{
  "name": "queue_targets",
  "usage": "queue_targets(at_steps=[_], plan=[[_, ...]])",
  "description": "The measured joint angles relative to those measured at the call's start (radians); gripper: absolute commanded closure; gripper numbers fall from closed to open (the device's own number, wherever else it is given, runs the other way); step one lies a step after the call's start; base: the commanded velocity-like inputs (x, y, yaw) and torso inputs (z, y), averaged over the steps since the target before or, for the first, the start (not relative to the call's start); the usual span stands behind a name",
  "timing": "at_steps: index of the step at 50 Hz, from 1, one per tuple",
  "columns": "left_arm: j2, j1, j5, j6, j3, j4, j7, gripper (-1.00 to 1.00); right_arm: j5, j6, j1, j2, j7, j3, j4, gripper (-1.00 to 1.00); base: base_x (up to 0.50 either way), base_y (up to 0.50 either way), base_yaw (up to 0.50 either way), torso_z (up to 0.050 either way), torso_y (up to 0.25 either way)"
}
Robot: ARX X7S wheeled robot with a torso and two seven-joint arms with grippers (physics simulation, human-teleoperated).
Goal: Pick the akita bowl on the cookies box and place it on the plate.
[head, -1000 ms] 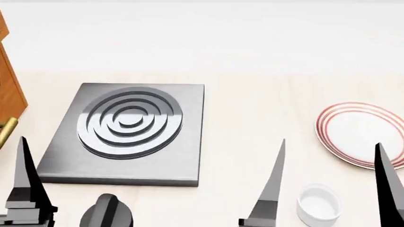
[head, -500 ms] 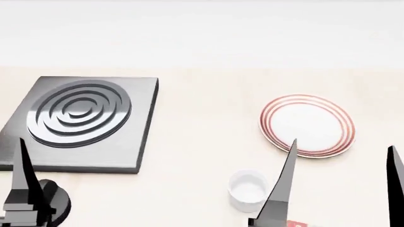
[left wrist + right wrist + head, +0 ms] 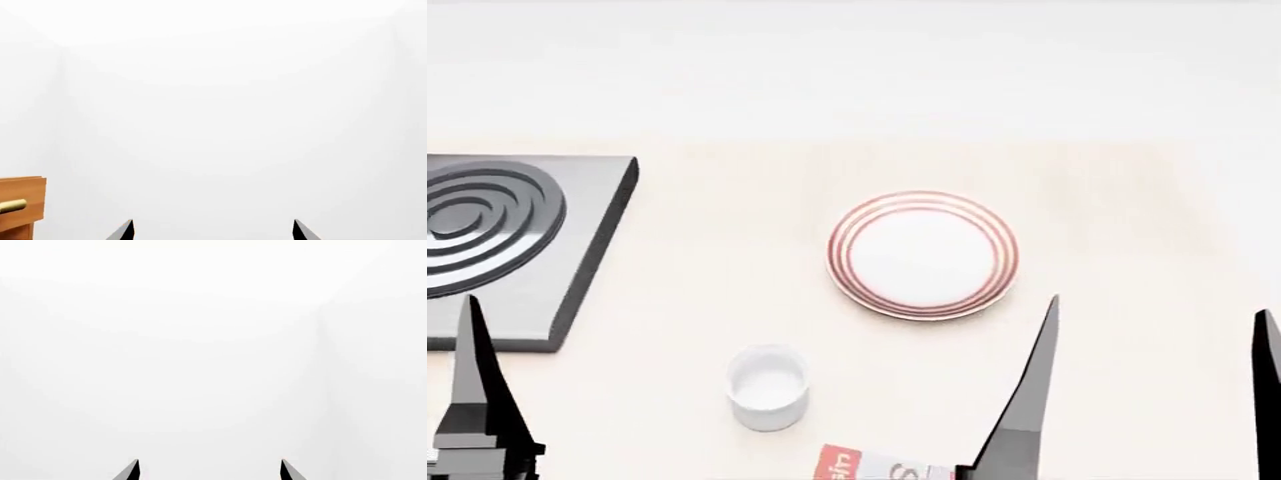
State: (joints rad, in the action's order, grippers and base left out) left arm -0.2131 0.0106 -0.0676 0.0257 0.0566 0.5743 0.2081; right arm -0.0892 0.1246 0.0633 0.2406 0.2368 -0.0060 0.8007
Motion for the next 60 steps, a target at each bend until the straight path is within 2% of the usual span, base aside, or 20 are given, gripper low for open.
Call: queue_targets(at_steps=[12, 22, 41, 60], plan=[[-0.011, -0.001, -0.008, 0.015, 0.008, 0.02, 0.003, -1.0, -0.014, 0.013, -0.003, 0.015, -0.004, -0.007, 0.014, -1.0, 0.0, -0.5, 0.0, 0.0, 0.0], [-0.017, -0.002, -0.028, 0.042, 0.009, 0.028, 0.004, -1.0, -0.036, 0.047, -0.012, 0.015, 0.003, -0.014, 0.007, -1.0, 0.03, -0.02, 0.0, 0.0, 0.0], [-0.025, -0.001, -0.036, 0.036, 0.013, 0.005, 0.015, -1.0, -0.033, 0.05, -0.013, 0.028, 0.003, -0.041, -0.003, -1.0, 0.5, 0.0, 0.0, 0.0, 0.0], [-0.047, 0.003, -0.1, 0.018, 0.012, 0.005, -0.006, -1.0, -0.004, 0.04, -0.015, 0.032, 0.029, -0.046, -0.005, -1.0, 0.05, 0.0, 0.0, 0.048, 0.0]])
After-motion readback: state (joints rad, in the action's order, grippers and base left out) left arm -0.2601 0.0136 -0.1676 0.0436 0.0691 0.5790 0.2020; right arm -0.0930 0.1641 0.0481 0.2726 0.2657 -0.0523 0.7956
